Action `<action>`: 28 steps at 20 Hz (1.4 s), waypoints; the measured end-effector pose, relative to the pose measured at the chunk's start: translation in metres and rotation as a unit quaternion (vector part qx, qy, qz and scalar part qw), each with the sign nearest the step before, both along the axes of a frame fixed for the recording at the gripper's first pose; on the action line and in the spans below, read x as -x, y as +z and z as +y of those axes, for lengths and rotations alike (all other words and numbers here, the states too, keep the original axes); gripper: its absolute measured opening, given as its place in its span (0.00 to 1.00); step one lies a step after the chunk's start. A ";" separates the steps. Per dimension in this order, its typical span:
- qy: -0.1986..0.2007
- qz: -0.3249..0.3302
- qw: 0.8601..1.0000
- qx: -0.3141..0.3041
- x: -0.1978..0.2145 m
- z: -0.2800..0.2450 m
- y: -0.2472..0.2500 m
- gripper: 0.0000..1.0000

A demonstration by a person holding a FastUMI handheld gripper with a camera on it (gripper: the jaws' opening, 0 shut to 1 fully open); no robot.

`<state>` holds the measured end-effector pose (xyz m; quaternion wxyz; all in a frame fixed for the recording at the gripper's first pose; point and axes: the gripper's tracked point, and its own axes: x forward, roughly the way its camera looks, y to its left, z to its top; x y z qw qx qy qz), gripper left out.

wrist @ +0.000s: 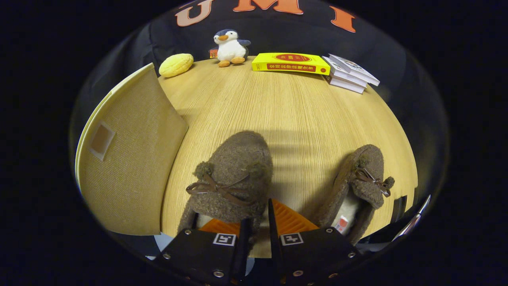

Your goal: Open the storage box then place both shoes into the box .Put the left shoe in first, then the right shoe, with the right side of both shoes facing outward in a uniform manner.

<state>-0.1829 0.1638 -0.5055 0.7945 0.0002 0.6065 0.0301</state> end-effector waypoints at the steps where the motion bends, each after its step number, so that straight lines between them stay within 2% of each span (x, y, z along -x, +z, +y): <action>1: 0.003 0.002 1.000 -0.002 -0.001 0.001 -0.001 0.23; 4: 0.006 0.006 1.000 -0.015 -0.002 0.004 -0.001 0.22; 5: 0.005 0.008 1.000 -0.018 -0.004 0.005 0.000 0.12; 7: -0.006 0.021 0.999 -0.036 -0.002 0.006 0.005 0.03; 14: -0.027 -0.027 0.995 -0.089 -0.045 0.035 0.094 0.03; 20: -0.012 -0.058 0.992 -0.116 -0.077 0.080 0.170 0.02; 23: 0.006 -0.053 0.989 -0.138 -0.085 0.121 0.184 0.02; 28: 0.023 -0.009 0.989 -0.143 -0.083 0.185 0.166 0.03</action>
